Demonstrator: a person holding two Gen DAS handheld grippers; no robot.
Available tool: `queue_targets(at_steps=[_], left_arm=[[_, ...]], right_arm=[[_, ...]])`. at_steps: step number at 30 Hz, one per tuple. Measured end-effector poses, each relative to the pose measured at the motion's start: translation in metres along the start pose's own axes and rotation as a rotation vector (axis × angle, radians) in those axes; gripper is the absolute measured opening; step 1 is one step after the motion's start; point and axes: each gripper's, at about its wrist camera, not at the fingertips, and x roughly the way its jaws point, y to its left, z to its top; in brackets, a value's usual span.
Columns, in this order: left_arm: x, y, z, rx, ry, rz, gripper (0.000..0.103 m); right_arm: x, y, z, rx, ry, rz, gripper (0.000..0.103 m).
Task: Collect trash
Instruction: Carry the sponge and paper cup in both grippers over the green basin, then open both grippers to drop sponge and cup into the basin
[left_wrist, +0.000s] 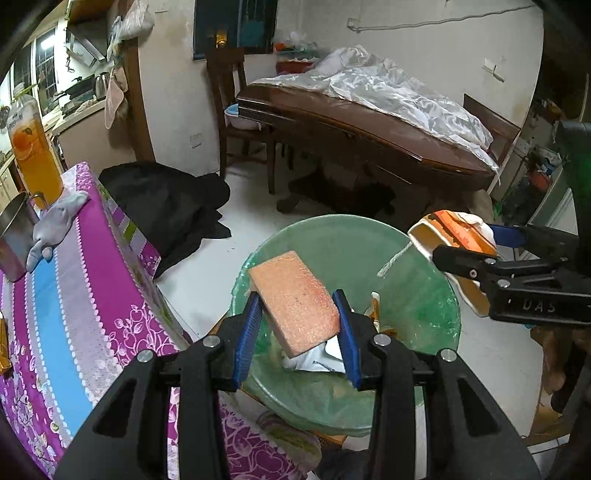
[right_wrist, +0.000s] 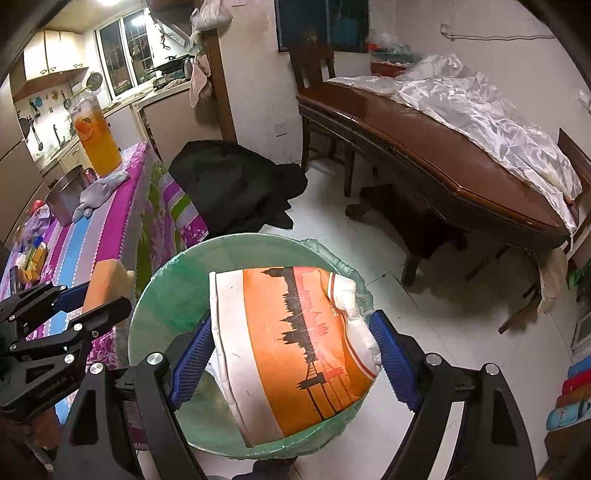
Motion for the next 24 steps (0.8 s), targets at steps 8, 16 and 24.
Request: queue_targets(at_steps=[8,16,24], left_arm=[[0.004,-0.005,0.003,0.007,-0.002,-0.010,0.037],[0.007,-0.008,0.004,0.009,0.003,-0.006,0.039],[0.013,0.003,0.003,-0.031,0.010,0.016,0.067]], right_arm=[[0.003,0.002,-0.001,0.003,-0.001,0.004,0.082],[0.008,0.000,0.000,0.006,-0.002,0.015,0.084],[-0.004,-0.015,0.005,0.061,-0.056,0.024,0.091]])
